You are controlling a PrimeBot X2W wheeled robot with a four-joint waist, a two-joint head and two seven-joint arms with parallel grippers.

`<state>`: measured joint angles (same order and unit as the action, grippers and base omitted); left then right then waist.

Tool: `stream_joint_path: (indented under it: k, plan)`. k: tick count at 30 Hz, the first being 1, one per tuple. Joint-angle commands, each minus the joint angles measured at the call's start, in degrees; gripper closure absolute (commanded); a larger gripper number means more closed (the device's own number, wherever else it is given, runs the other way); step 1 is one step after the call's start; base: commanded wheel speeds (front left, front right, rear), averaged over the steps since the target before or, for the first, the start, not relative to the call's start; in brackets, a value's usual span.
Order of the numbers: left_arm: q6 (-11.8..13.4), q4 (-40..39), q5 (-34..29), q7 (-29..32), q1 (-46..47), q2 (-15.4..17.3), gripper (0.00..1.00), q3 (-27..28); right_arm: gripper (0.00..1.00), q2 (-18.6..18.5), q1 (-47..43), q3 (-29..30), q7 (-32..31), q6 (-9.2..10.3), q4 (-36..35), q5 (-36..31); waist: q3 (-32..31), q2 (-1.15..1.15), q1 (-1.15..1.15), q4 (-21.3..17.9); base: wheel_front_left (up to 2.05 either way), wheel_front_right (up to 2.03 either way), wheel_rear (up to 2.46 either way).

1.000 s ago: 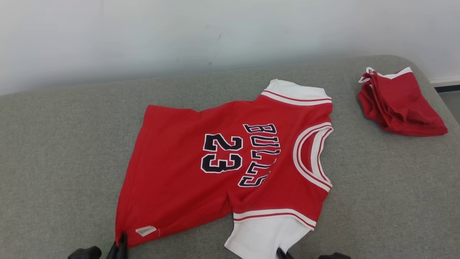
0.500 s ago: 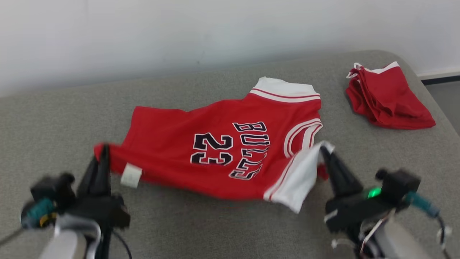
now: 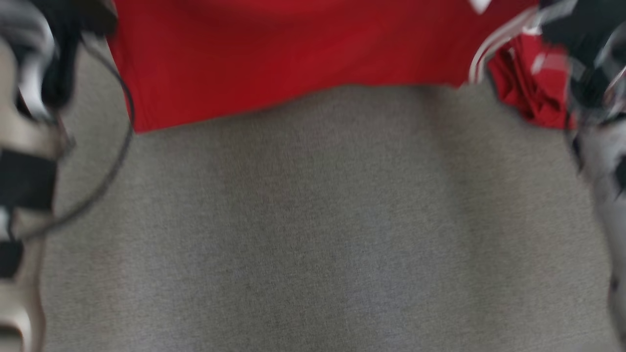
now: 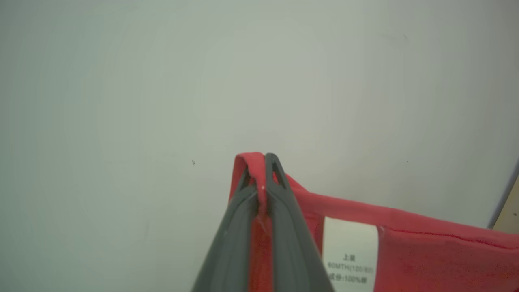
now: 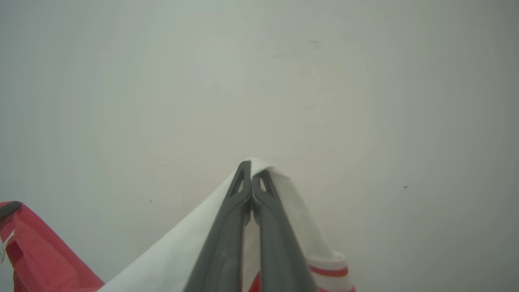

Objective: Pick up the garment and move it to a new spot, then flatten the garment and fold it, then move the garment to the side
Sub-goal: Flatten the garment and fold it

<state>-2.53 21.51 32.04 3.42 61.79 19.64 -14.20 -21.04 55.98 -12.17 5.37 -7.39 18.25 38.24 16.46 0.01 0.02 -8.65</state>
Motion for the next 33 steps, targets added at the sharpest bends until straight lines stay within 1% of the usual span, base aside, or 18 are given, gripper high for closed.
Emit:
stream_joint_path:
  k: [1, 5, 7, 9, 10, 13, 14, 19, 24, 29, 33]
  plan:
    - [-0.43, 1.85, -1.2, 0.24, 4.74, -0.19, 1.0, -0.53, 1.0, -0.54, 4.71, -0.72, -0.67, -0.14, 1.47, 0.26, 7.98, -0.01, -0.02, -0.68, 0.0, 0.0, 0.0]
    - [-0.44, 7.38, -2.08, 0.88, 18.74, -1.34, 1.0, -0.5, 1.0, -1.85, 18.37, -0.64, -2.31, -0.14, 6.27, 2.4, 12.86, -0.01, -0.02, -0.72, 0.0, 0.0, 0.0]
    - [-0.66, 10.08, -3.12, 0.79, 25.12, -1.57, 1.0, -0.98, 1.0, -1.63, 24.81, -0.58, -2.62, -0.14, 9.02, 3.36, 14.83, -0.01, -0.02, -1.11, 0.0, 0.0, 0.0]
    - [-1.07, 12.58, -3.54, 0.08, 31.35, -2.2, 1.0, -1.29, 1.0, -1.41, 30.75, -0.67, -2.39, -0.14, 12.04, 3.46, 16.36, -0.01, -0.02, -1.56, 0.0, 0.0, 0.0]
    - [-1.63, 15.34, -4.25, -0.74, 36.31, -2.94, 1.0, -1.96, 1.0, -1.89, 35.87, -1.94, -2.02, -0.14, 14.79, 2.44, 17.37, -0.01, -0.02, -1.79, 0.0, 0.0, 0.0]
    - [-2.23, 19.71, -5.16, -1.83, 42.47, -3.42, 1.0, -2.81, 1.0, -1.85, 42.24, -3.62, -1.3, -0.14, 18.3, 1.5, 18.04, -0.01, -0.02, -2.27, 0.0, 0.0, 0.0]
    - [-2.06, 20.9, -5.7, -2.41, 44.03, -3.53, 1.0, -3.0, 1.0, -1.99, 44.53, -4.08, -1.18, -0.14, 19.5, 1.24, 18.29, -0.01, -0.02, -2.35, 0.0, 0.0, 0.0]
    - [-1.47, 26.23, -6.99, -4.1, 49.57, -3.62, 1.0, -3.81, 1.0, -2.3, 53.07, -6.62, -0.71, -0.14, 26.01, -1.11, 19.09, -0.01, -0.02, -2.6, 0.0, 0.0, 0.0]
    - [-0.73, 29.54, -6.42, -5.36, 52.68, -4.29, 1.0, -3.4, 1.0, -2.4, 58.87, -8.65, 0.42, -0.14, 31.23, -2.15, 19.66, -0.01, -0.02, -2.27, 0.0, 0.0, 0.0]
    - [-0.85, 31.21, -5.99, -6.17, 54.22, -4.87, 1.0, -3.53, 1.0, -2.86, 60.95, -11.35, 1.28, -0.14, 33.94, -1.7, 20.17, -0.01, -0.02, -1.91, 0.0, 0.0, 0.0]
    - [-0.63, 31.95, -5.69, -6.58, 54.54, -4.58, 1.0, -3.46, 1.0, -3.16, 61.2, -13.07, 1.74, -0.14, 35.25, -0.13, 20.77, -0.01, -0.02, -1.93, 0.0, 0.0, 0.0]
